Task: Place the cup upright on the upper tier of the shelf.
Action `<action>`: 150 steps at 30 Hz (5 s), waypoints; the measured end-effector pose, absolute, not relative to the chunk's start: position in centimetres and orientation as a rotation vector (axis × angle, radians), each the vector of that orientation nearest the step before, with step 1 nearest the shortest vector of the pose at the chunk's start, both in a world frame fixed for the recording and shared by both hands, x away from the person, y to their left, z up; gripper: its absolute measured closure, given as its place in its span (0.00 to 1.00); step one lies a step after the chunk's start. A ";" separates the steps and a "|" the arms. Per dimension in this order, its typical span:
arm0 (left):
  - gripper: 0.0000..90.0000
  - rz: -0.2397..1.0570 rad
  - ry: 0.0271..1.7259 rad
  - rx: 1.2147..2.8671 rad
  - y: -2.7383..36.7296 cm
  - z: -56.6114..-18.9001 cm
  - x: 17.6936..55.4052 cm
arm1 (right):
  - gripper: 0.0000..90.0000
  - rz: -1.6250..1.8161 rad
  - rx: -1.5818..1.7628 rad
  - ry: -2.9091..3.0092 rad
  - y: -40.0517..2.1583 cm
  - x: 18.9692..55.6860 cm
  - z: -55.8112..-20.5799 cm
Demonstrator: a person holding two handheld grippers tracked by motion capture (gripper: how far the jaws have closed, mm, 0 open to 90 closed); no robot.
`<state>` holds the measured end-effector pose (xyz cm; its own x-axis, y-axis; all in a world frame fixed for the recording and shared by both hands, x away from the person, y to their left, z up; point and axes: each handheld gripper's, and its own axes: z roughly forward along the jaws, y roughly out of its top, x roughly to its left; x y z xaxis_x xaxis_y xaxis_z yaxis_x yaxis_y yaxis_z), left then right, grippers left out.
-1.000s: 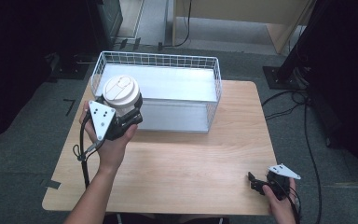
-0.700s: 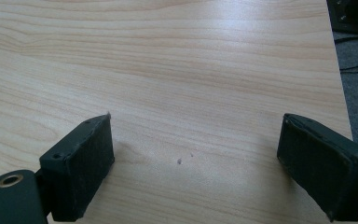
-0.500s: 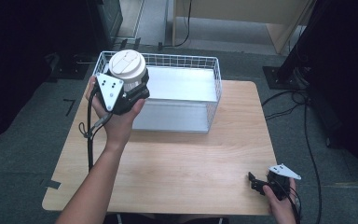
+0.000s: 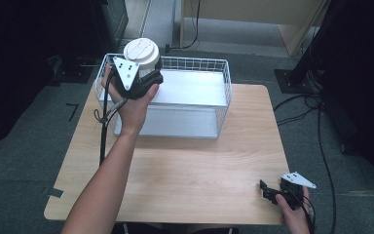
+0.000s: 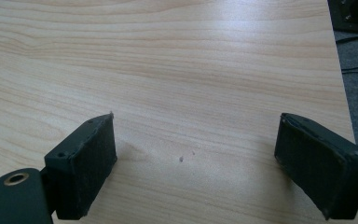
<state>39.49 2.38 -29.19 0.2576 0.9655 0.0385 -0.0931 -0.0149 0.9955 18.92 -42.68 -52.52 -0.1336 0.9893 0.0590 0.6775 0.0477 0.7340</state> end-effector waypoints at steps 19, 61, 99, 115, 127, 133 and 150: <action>0.17 1.049 0.946 1.273 2.3 -29.6 42.5 | 0.15 0.873 1.659 1.867 -42.6 18.8 -52.5; 0.00 1.044 0.886 1.391 5.7 -31.7 34.6 | 0.15 0.850 1.654 1.870 -42.4 18.8 -52.5; 0.00 0.926 1.031 1.537 13.8 -44.6 23.2 | 0.15 0.849 1.655 1.869 -42.4 18.8 -52.5; 0.00 0.841 1.268 1.696 18.1 -48.9 22.0 | 0.15 0.847 1.657 1.863 -42.3 18.8 -52.5; 0.00 0.802 1.455 1.850 21.9 -50.9 22.1 | 0.15 0.846 1.658 1.861 -42.3 18.8 -52.5; 0.00 0.728 1.525 1.865 22.9 -51.6 22.3 | 0.15 0.847 1.662 1.860 -42.3 18.7 -52.5; 0.00 0.620 1.533 1.956 22.3 -51.9 23.4 | 0.15 0.849 1.662 1.859 -42.3 18.7 -52.5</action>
<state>23.39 22.30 -51.89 0.2344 0.9721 0.0114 0.7069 -0.1785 0.6845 18.70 -42.33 -52.54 -0.1278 0.9911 0.0377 0.6777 0.0595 0.7329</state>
